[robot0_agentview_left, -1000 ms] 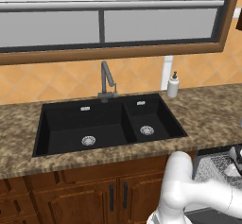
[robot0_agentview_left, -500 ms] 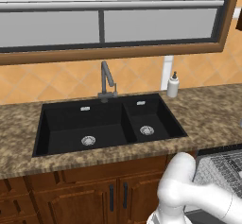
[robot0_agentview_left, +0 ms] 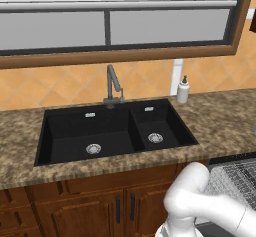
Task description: Pick up the cup and bowl from the counter, place them in the dishwasher, and close the dishwasher door.
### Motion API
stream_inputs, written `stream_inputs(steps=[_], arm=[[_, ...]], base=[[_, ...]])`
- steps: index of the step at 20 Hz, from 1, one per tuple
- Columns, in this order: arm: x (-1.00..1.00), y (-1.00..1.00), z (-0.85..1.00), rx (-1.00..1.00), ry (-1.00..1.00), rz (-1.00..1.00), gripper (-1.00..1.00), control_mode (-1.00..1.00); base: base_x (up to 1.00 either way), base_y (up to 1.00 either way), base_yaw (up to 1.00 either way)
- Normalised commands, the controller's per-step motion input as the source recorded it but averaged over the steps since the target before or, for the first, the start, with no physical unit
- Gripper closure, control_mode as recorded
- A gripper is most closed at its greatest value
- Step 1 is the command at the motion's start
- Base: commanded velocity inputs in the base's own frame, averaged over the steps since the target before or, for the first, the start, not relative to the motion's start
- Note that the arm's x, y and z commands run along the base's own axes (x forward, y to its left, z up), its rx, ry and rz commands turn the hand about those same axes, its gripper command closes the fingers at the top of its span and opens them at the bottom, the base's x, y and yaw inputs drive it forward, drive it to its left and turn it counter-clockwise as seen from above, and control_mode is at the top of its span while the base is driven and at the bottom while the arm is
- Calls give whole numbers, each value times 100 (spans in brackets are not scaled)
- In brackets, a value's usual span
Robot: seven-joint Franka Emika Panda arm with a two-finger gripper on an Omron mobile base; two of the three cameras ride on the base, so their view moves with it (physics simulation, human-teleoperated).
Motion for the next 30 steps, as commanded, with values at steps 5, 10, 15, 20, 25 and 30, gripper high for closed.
stream_inputs(steps=[5,10,15,20,25,30], arm=[[20,-5,100,-11,22,-3,-100,-100],[72,-24,99,-15,26,-29,-100,-100],[75,-2,75,-46,29,-38,-100,-100],[78,-24,82,-19,14,-23,-100,-100],[74,-95,6,30,-3,-4,-100,-100],[12,-16,0,18,-21,0,-100,-100]], base=[[0,0,0],[0,0,0],[0,0,0],[0,0,0],[0,0,0],[0,0,0]])
